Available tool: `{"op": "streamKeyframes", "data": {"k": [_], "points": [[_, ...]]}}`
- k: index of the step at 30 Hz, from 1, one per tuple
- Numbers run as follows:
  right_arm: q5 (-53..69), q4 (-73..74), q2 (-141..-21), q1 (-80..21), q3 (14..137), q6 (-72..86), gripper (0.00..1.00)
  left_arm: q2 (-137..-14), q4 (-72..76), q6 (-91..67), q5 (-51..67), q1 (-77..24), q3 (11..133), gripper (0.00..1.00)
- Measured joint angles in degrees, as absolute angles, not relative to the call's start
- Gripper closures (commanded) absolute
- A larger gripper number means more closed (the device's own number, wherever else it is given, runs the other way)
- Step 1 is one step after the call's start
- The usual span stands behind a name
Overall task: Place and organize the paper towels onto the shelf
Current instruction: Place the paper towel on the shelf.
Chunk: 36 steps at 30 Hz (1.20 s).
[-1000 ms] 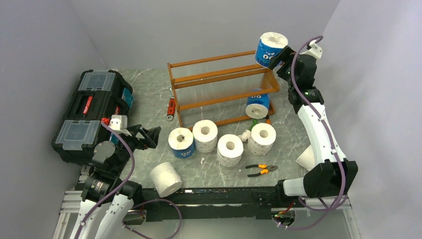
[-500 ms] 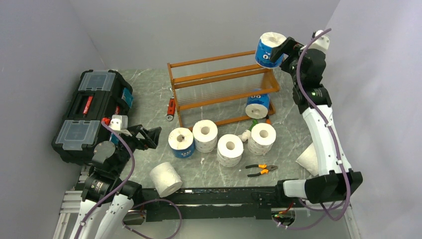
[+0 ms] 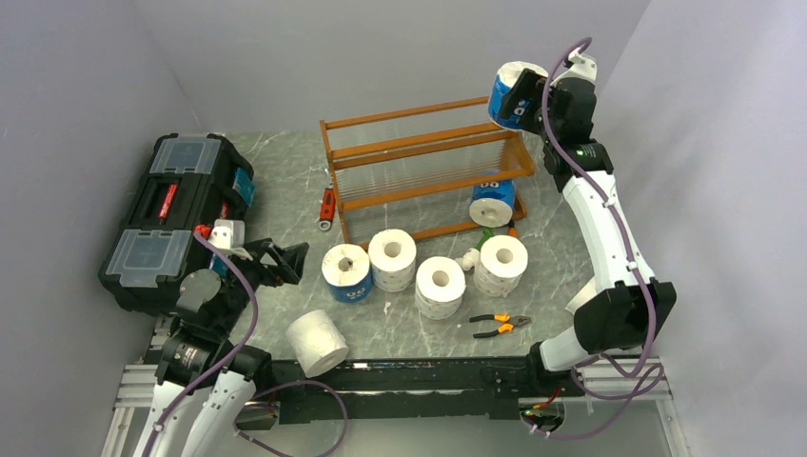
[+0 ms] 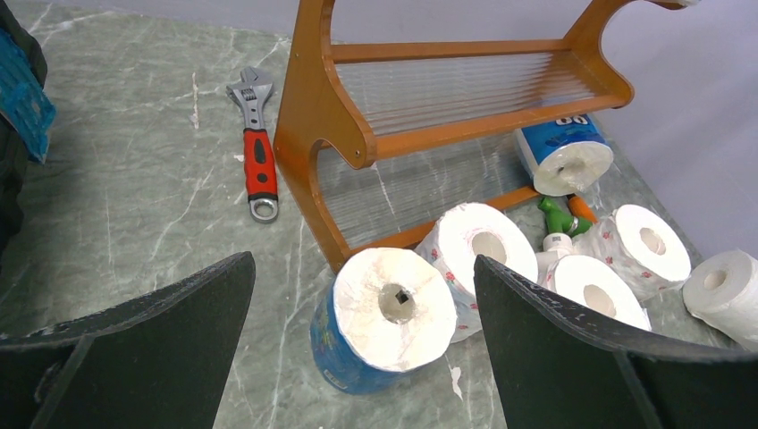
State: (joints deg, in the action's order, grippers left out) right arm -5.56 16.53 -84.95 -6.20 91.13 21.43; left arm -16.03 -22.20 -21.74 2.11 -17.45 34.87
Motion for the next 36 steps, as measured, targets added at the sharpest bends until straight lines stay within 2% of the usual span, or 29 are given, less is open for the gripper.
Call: {"op": "streamKeyframes", "data": {"k": [26, 30, 36], "points": [[-4.1, 17.0, -85.7, -6.6, 91.1, 19.0, 0.0, -16.6, -22.2, -21.7, 2.1, -17.5, 34.9, 0.01], [-6.0, 18.2, -81.3, -6.8, 89.5, 21.3, 0.0, -16.6, -22.2, -21.7, 2.1, -17.5, 34.9, 0.01], [-7.1, 18.1, -65.9, -8.8, 80.0, 26.5, 0.0, -16.6, -22.2, -21.7, 2.1, -17.5, 34.9, 0.01]]}}
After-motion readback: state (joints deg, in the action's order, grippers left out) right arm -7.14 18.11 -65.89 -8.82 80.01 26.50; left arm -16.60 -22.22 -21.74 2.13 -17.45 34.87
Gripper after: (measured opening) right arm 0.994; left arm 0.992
